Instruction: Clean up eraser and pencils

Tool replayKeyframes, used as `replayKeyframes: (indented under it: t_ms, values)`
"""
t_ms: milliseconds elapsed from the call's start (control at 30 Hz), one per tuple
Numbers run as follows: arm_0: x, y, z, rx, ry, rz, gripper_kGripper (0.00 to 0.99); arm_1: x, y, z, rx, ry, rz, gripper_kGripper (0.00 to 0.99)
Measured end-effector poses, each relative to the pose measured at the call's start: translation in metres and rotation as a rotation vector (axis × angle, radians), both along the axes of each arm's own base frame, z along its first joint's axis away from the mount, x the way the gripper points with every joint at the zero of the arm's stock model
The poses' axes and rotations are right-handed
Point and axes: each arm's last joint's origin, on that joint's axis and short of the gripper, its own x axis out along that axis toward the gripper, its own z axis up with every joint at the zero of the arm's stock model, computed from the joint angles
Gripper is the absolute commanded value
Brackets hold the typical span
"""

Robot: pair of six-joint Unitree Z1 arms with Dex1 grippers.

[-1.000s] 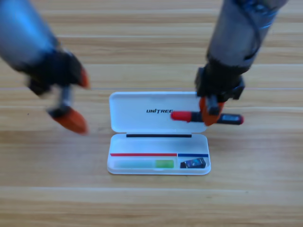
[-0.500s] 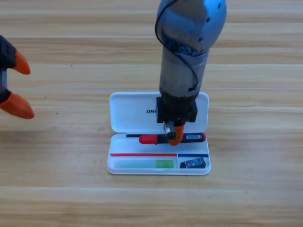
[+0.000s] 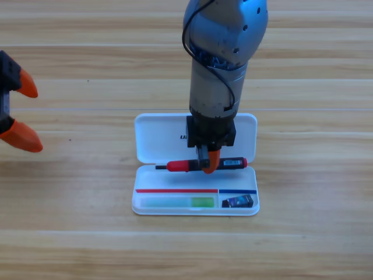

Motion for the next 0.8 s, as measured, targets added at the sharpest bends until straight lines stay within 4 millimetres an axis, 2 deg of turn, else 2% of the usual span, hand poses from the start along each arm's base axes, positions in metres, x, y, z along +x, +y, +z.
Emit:
replayKeyframes:
  t_ms: [67,100,133,267,600,700,800]
  values:
    - [0.000,0.000,0.000,0.000,0.000,0.000,0.990,0.000,0.000,0.000,0.000,0.000,0.000,0.568]
    - [0.000,0.000,0.000,0.000,0.000,0.000,0.990,0.000,0.000,0.000,-0.001,0.000,0.000,0.686]
    - [0.000,0.000,0.000,0.000,0.000,0.000,0.990,0.000,0.000,0.000,-0.002,0.001,0.000,0.729]
    - [0.000,0.000,0.000,0.000,0.000,0.000,0.990,-0.001,-0.001,0.000,-0.009,0.007,0.000,0.769]
    - [0.003,0.000,0.001,-0.012,-0.027,0.004,0.990,-0.006,-0.006,-0.004,-0.030,0.059,0.003,0.778]
    - [0.012,0.000,0.004,-0.041,-0.086,0.017,0.986,-0.019,-0.014,-0.003,-0.030,0.134,0.010,0.779]
    - [0.026,0.001,0.008,-0.077,-0.121,0.034,0.959,-0.039,-0.031,0.016,-0.009,0.196,0.019,0.785]
